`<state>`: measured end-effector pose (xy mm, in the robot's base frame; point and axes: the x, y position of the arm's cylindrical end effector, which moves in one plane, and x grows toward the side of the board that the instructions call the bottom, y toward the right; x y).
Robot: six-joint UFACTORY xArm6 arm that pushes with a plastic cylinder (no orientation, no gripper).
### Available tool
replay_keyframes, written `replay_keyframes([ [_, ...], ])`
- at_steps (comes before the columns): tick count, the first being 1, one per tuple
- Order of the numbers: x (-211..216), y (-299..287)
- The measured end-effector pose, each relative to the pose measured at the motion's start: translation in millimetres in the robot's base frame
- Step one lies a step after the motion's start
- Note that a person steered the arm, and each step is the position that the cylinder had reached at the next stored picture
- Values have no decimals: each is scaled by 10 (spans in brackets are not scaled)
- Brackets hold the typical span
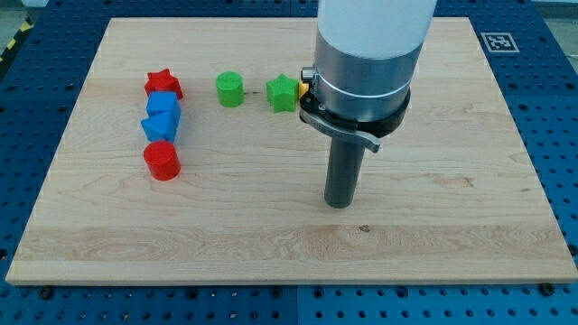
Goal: Separate the yellow blocks
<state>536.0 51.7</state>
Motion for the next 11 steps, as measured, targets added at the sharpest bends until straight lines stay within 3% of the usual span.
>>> replay_keyframes([
  [2,-92,-125],
  [3,-440,-307],
  [6,-754,-528],
  [9,-1674,70],
  [11,-1758,741],
])
